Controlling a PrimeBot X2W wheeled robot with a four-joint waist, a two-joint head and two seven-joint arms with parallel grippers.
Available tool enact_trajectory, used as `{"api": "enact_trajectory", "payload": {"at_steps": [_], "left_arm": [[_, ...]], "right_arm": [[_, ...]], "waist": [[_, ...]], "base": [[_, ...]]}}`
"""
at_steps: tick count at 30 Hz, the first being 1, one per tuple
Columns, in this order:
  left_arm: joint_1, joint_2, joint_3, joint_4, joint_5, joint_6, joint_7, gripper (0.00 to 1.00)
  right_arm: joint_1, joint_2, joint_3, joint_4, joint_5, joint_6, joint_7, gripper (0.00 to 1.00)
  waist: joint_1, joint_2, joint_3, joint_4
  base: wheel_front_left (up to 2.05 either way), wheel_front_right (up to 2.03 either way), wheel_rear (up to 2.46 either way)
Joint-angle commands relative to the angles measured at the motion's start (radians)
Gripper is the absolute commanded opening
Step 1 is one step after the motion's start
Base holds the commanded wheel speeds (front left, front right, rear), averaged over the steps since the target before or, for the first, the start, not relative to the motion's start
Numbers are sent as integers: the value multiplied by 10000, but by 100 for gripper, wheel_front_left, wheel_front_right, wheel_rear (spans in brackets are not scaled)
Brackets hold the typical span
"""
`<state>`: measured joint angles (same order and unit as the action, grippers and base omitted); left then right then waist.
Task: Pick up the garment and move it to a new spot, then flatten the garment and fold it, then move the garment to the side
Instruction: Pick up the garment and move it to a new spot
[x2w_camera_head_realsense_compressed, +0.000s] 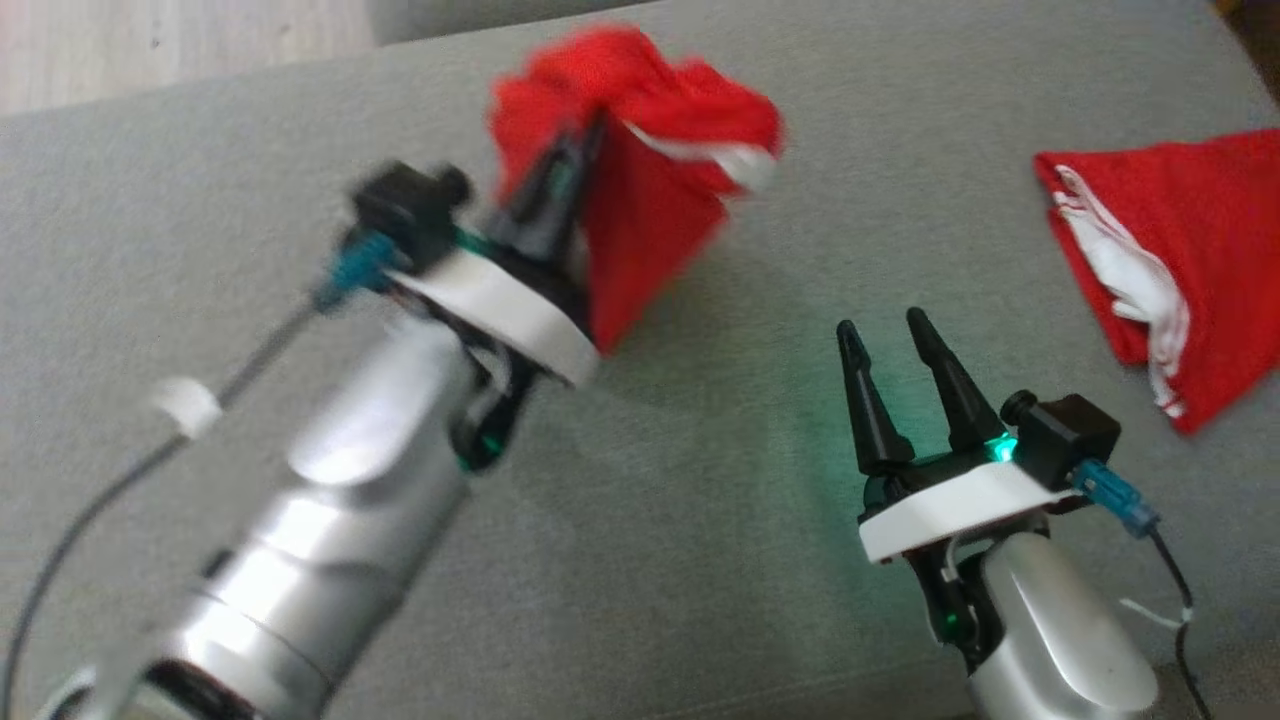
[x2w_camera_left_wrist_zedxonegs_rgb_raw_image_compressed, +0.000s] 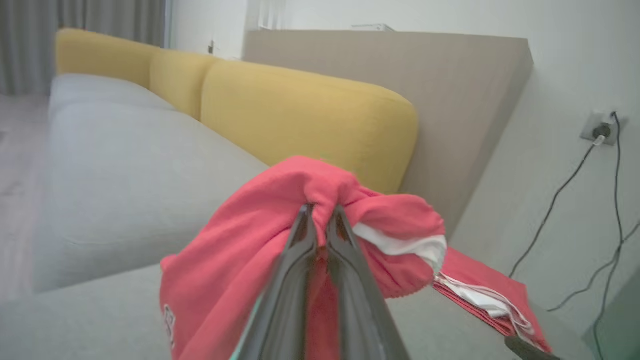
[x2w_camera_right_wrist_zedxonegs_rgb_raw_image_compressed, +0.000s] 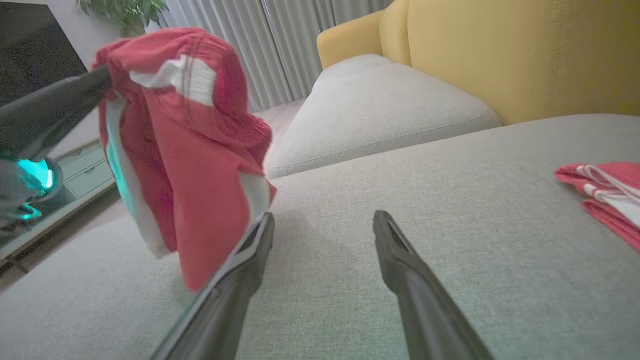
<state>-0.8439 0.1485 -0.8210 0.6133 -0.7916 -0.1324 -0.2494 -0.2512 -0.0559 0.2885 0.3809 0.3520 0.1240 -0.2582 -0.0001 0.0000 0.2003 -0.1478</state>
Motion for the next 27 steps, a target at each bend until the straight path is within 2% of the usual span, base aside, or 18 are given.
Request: {"api": "enact_trajectory", "payload": {"at_steps": [1, 4, 5, 6, 10, 15, 23, 25, 27], "left_arm": [[-187, 152, 190, -150, -22, 17, -114, 0], [263, -72, 114, 238, 58, 18, -119, 0], [441, -100, 229, 404, 158, 32, -120, 28], [617, -111, 328, 584, 301, 67, -120, 100], [1353, -152, 1209, 811, 839, 348, -122, 100], [2689, -12, 3001, 128, 1718, 707, -122, 100], [5271, -141, 5983, -1012, 3089, 717, -123, 100], [5557, -205, 6311, -1166, 3284, 691, -123, 100], [6365, -403, 6960, -1506, 3974, 548, -123, 100]], "right_arm": [[-89, 56, 262, -263, 85, 67, -36, 100], [-99, 56, 379, -255, 161, 67, -36, 100], [-95, 56, 384, -262, 174, 67, -36, 100], [-87, 56, 376, -267, 183, 67, -36, 100], [8, 56, 249, -268, 170, 67, -36, 100], [113, 56, 123, -196, 107, 67, -36, 100], [298, 56, -298, 45, -90, 67, -36, 100], [335, 56, -356, 82, -110, 67, -36, 100], [505, 56, -542, 173, -165, 67, -36, 100]], "waist": [[1, 0, -169, -229], [1, 0, -222, -377], [1, 0, -228, -391], [1, 0, -235, -391], [1, 0, -287, -223], [1, 0, -517, 201], [1, 0, -1098, 965], [1, 0, -1176, 1036], [1, 0, -1450, 1236]], "base": [[0, 0, 0], [0, 0, 0], [0, 0, 0], [0, 0, 0], [0, 0, 0], [0, 0, 0], [0, 0, 0], [0, 0, 0], [0, 0, 0]]}}
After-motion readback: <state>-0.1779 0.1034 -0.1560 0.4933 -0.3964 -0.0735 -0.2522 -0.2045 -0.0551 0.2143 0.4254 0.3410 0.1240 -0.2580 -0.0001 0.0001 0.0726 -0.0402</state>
